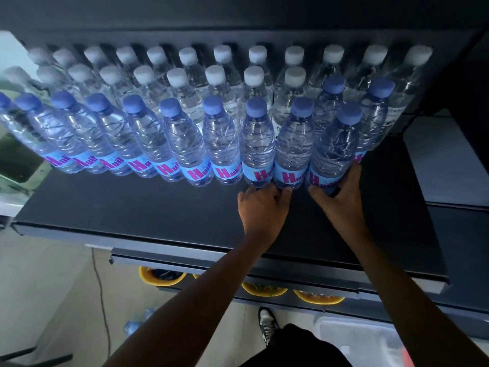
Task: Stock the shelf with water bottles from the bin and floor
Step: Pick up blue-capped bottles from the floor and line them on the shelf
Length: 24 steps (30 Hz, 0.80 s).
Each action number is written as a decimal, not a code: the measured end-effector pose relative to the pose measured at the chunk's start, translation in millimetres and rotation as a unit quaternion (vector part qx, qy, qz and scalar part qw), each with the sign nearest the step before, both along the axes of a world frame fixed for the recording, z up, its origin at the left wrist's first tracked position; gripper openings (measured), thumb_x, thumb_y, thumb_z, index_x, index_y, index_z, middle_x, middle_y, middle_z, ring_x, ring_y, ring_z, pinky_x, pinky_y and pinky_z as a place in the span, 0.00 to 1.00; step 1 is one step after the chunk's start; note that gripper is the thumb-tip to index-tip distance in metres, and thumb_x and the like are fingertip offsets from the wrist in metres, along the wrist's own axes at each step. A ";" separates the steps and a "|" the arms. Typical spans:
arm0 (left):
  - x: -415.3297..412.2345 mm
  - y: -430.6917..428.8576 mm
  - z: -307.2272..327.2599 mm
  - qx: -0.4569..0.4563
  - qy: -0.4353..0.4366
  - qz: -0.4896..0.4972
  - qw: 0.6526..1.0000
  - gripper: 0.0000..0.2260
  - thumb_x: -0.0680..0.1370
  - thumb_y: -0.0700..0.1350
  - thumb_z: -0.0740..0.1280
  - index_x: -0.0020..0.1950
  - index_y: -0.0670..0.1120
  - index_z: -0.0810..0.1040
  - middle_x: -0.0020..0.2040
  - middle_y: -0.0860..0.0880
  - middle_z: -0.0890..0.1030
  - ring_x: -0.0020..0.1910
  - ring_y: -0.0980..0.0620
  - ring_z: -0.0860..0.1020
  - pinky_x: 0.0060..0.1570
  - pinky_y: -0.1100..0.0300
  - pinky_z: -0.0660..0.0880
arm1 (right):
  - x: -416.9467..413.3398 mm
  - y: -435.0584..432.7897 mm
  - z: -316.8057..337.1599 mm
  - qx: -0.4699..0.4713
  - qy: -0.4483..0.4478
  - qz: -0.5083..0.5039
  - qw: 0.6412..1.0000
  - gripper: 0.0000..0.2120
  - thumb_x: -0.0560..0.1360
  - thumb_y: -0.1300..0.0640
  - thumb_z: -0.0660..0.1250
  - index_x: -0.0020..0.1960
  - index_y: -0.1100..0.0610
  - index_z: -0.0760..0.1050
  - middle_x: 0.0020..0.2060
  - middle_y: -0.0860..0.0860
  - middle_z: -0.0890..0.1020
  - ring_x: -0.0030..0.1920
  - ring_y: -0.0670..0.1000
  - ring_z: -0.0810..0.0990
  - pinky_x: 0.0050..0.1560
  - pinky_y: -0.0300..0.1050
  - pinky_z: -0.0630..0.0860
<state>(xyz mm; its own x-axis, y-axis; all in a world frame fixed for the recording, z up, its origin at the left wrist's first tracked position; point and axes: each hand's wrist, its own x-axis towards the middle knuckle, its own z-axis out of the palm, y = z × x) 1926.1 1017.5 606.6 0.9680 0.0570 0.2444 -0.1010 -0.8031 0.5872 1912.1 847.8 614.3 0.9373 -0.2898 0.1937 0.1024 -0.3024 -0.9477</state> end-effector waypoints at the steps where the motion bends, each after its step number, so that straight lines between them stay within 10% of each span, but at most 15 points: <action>1: 0.0 0.5 0.1 -0.003 0.001 0.000 1.000 0.16 0.79 0.57 0.68 0.35 0.52 0.71 0.34 0.52 0.79 0.41 0.48 0.79 0.47 0.54 0.65 | 0.0 1.4 1.3 -0.007 -0.004 -0.004 1.000 0.40 0.72 0.63 0.78 0.73 0.43 0.60 0.65 0.37 0.74 0.66 0.33 0.74 0.64 0.28 0.71; 7: 2.1 -1.2 -0.8 0.008 0.008 0.007 1.000 0.18 0.79 0.58 0.67 0.34 0.50 0.75 0.33 0.51 0.80 0.41 0.47 0.80 0.49 0.53 0.66 | 1.3 0.3 -1.7 -0.070 -0.014 -0.038 0.997 0.42 0.69 0.59 0.81 0.77 0.54 0.63 0.67 0.51 0.66 0.71 0.51 0.69 0.72 0.56 0.71; 14: 1.2 0.0 2.4 -0.020 0.017 0.008 1.000 0.20 0.77 0.64 0.66 0.35 0.49 0.76 0.34 0.53 0.81 0.42 0.49 0.80 0.53 0.51 0.72 | -2.5 4.7 6.0 -0.024 -0.045 -0.009 0.999 0.35 0.72 0.67 0.78 0.72 0.56 0.63 0.64 0.42 0.75 0.65 0.39 0.77 0.63 0.35 0.76; 24: -2.9 0.3 5.8 -0.109 0.005 0.045 0.993 0.17 0.83 0.54 0.63 0.43 0.44 0.78 0.38 0.46 0.81 0.45 0.44 0.78 0.56 0.50 0.70 | -2.9 6.0 10.1 -0.034 -0.019 -0.014 0.999 0.38 0.71 0.59 0.79 0.76 0.55 0.64 0.69 0.52 0.75 0.69 0.48 0.76 0.70 0.58 0.75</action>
<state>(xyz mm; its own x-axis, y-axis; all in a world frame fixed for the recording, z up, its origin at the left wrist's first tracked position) 1923.1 1017.8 612.4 0.9588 0.1933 0.2080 -0.0287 -0.6629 0.7482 1909.2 853.8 624.4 0.9207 -0.3005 0.2488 0.1286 -0.3684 -0.9207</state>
